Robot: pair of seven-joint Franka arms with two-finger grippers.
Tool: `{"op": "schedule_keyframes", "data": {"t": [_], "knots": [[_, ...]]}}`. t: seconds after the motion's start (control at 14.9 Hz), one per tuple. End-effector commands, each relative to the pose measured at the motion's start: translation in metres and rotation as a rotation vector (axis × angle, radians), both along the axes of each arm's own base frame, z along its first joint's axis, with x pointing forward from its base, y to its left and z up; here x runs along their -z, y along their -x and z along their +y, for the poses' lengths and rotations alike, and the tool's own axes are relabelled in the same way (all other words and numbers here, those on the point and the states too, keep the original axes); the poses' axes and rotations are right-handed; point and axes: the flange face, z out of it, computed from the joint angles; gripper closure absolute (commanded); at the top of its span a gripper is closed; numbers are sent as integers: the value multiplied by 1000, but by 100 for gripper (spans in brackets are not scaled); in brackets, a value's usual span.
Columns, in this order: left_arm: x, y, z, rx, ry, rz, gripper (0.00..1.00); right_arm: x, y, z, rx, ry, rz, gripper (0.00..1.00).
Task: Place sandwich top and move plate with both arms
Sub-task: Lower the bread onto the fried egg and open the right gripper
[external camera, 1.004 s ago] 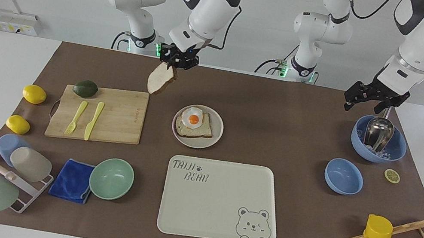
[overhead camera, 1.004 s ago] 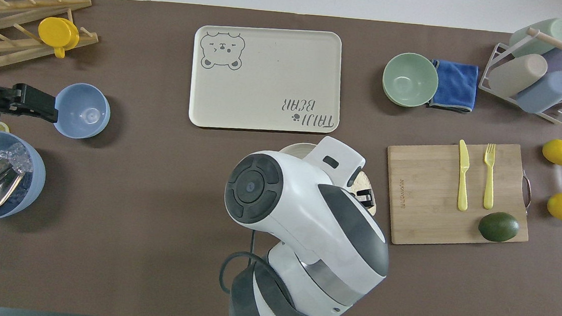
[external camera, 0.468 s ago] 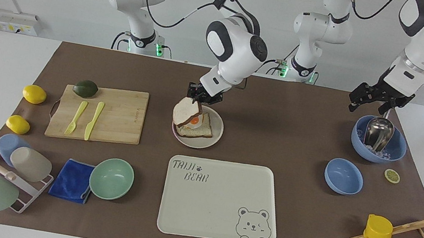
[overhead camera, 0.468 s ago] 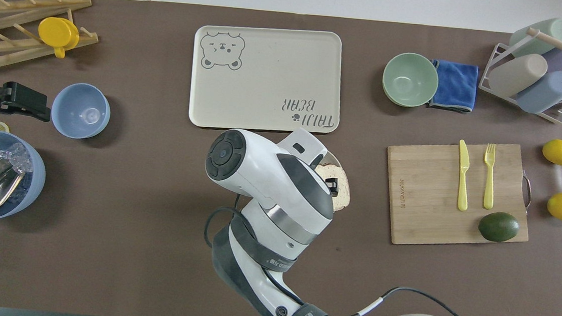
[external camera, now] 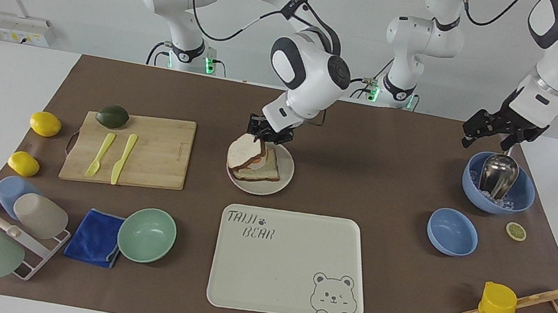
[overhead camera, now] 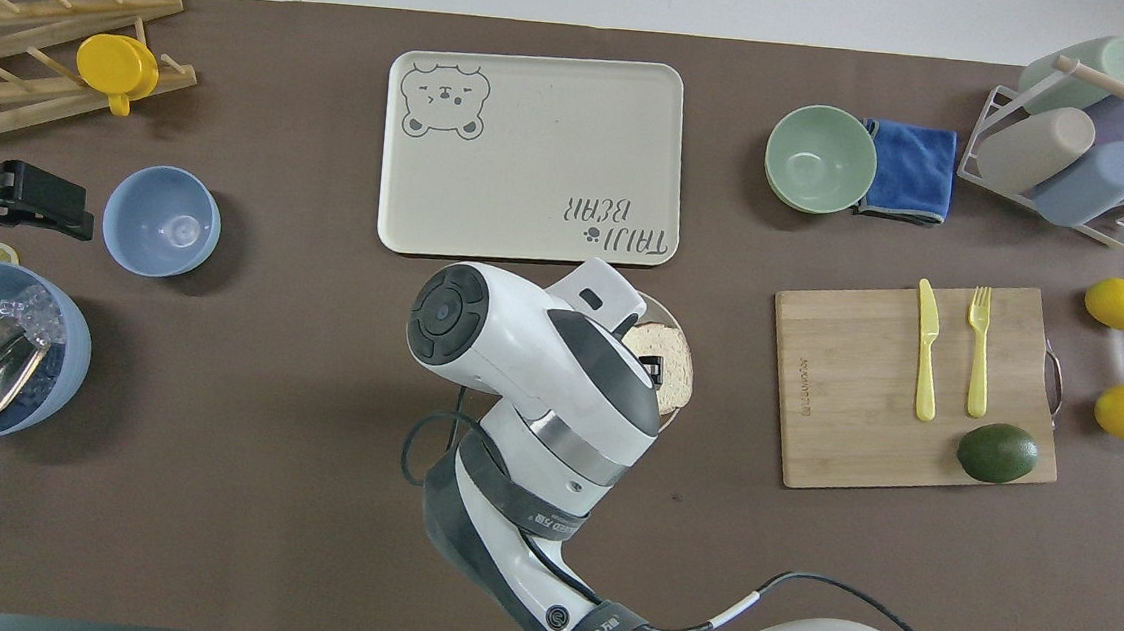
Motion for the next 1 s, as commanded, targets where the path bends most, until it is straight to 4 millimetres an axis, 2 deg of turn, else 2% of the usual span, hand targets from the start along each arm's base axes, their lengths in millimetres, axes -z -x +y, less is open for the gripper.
{"op": "schedule_keyframes", "data": {"t": [0.0,0.47,0.54,0.67,0.74,0.8,0.87,0.94], "knots": [[-2,2,3,6,-13,-19,0,6,0,0,20,-28,-14,100],[5,4,8,3,-12,-30,0,17,7,6,88,-120,2,100],[4,5,7,3,-11,-34,0,17,3,2,111,-141,9,95],[9,9,8,5,-10,-36,0,17,-1,0,129,-172,11,71],[13,11,8,5,-10,-33,0,17,0,1,129,-175,11,51],[17,13,7,2,-9,-32,0,17,-1,1,127,-177,10,7],[19,12,7,0,-9,-35,0,18,-3,-1,130,-177,10,0],[18,14,7,3,-7,-35,0,18,-4,-3,144,-188,17,0]]}}
